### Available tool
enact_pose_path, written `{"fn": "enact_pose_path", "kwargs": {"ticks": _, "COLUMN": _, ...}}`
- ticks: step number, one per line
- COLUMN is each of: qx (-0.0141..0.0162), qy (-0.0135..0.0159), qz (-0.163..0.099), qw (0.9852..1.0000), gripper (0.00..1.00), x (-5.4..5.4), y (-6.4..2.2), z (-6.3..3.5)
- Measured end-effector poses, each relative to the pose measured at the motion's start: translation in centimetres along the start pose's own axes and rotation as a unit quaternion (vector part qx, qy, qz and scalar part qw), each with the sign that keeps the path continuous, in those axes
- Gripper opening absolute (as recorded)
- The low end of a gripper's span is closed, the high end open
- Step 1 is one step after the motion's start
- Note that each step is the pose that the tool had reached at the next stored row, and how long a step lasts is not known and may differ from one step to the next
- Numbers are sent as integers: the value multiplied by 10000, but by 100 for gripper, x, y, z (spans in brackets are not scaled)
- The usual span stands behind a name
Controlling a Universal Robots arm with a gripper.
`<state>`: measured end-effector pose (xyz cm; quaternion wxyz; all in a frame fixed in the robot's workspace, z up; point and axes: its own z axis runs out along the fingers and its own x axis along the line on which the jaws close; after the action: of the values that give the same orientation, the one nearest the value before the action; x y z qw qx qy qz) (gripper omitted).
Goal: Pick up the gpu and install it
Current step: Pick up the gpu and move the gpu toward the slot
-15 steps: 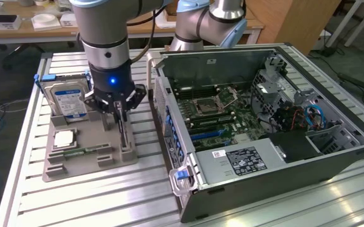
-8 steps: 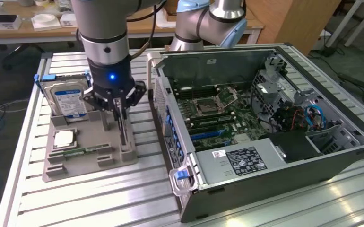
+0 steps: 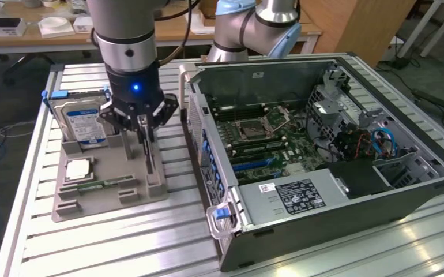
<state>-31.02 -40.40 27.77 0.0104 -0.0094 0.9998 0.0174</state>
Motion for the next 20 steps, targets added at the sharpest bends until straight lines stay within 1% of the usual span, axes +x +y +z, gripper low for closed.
{"fn": "enact_pose_path", "kwargs": {"ticks": 20, "qx": 0, "qy": 0, "qz": 0, "qw": 10000, "gripper": 26, "x": -6, "y": 11, "z": -305}}
